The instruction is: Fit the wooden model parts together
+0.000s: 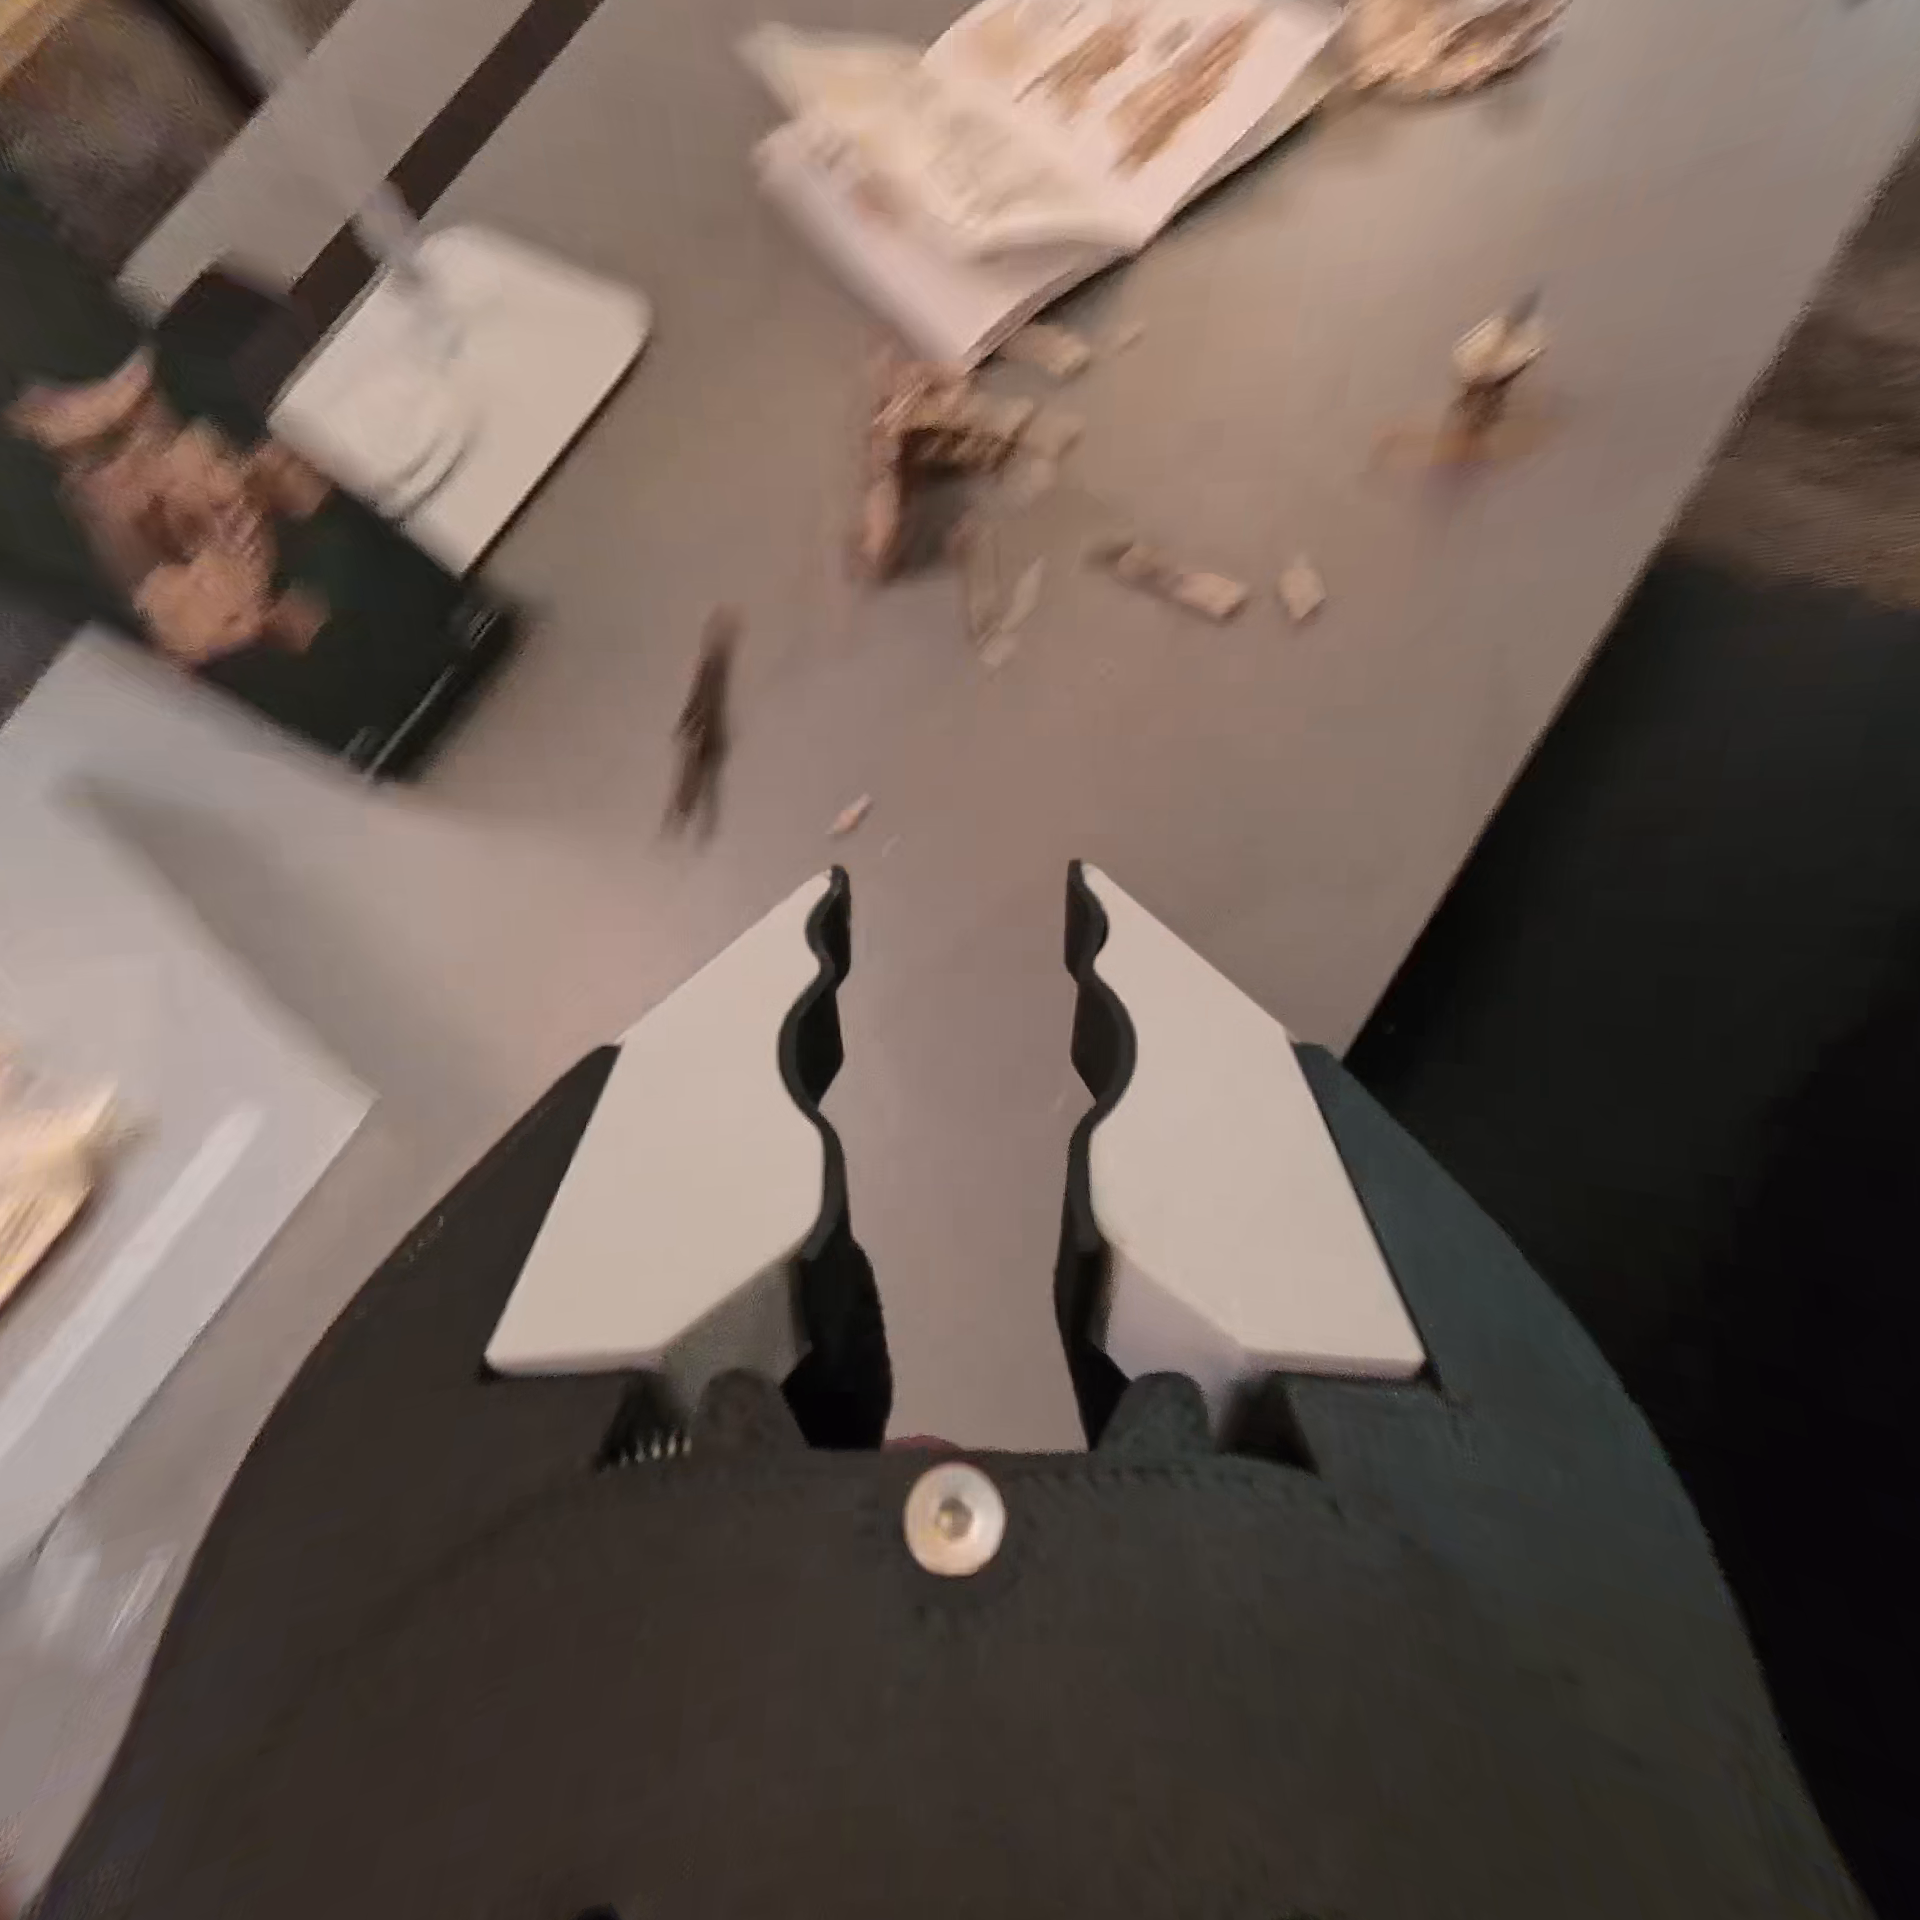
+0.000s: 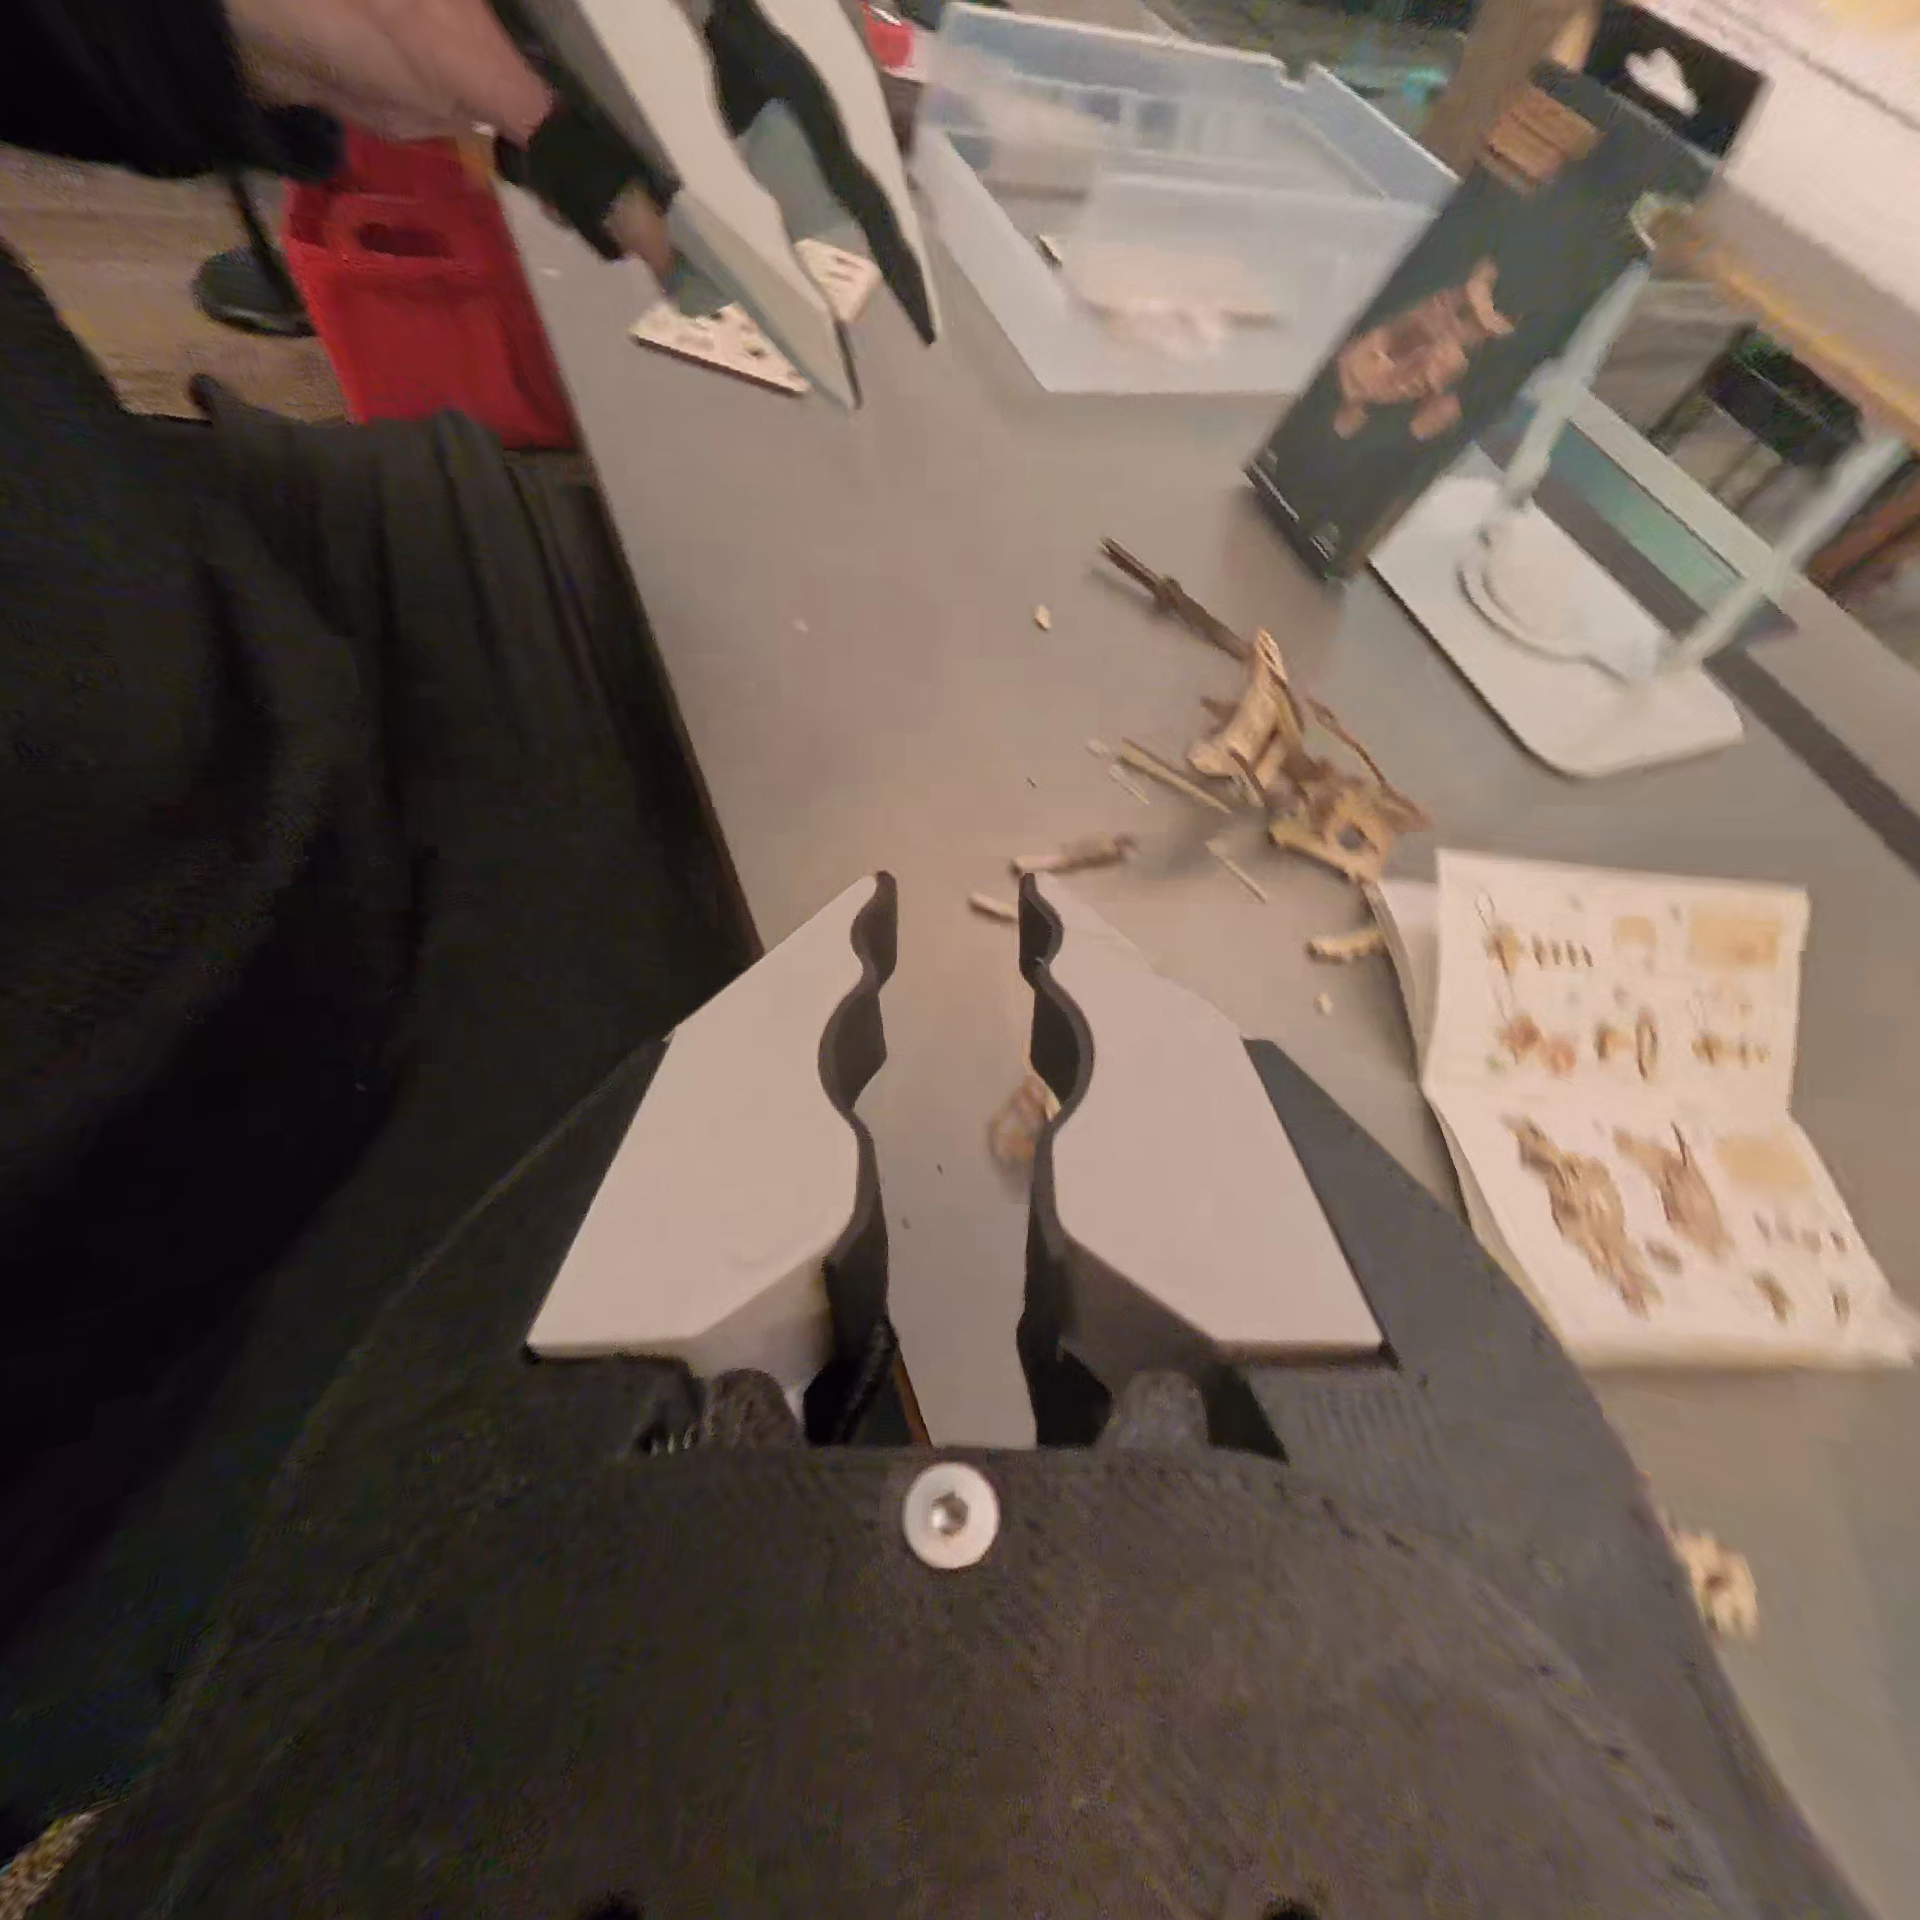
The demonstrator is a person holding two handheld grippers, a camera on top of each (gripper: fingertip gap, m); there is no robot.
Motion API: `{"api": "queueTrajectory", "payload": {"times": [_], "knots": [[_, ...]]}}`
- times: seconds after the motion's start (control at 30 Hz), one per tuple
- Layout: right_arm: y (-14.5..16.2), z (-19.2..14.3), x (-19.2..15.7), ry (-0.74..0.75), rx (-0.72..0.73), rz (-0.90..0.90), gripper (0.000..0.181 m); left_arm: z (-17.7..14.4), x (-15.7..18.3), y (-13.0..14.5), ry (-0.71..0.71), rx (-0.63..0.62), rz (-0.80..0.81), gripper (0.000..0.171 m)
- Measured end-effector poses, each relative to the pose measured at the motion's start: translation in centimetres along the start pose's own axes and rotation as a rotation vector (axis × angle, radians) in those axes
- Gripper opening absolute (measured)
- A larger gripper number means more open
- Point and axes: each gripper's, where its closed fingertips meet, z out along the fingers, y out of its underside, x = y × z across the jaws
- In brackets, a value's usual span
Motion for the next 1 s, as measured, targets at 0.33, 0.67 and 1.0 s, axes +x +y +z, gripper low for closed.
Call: {"api": "queueTrajectory", "payload": {"times": [0.33,0.67,1.0], "knots": [[-8.0,14.1,-7.3,-0.274,-0.075,0.044,0.049,-10.9,-15.0,22.2,-0.32,-0.274,-0.47,0.064],[-10.7,34.8,-9.7,-0.311,-0.202,0.041,0.052,-6.5,-19.3,25.1,-0.08,-0.111,-0.691,0.068],[-8.9,37.3,-11.2,-0.316,-0.221,0.038,0.025,-5.5,-16.1,22.0,0.159,0.033,-0.819,0.056]]}}
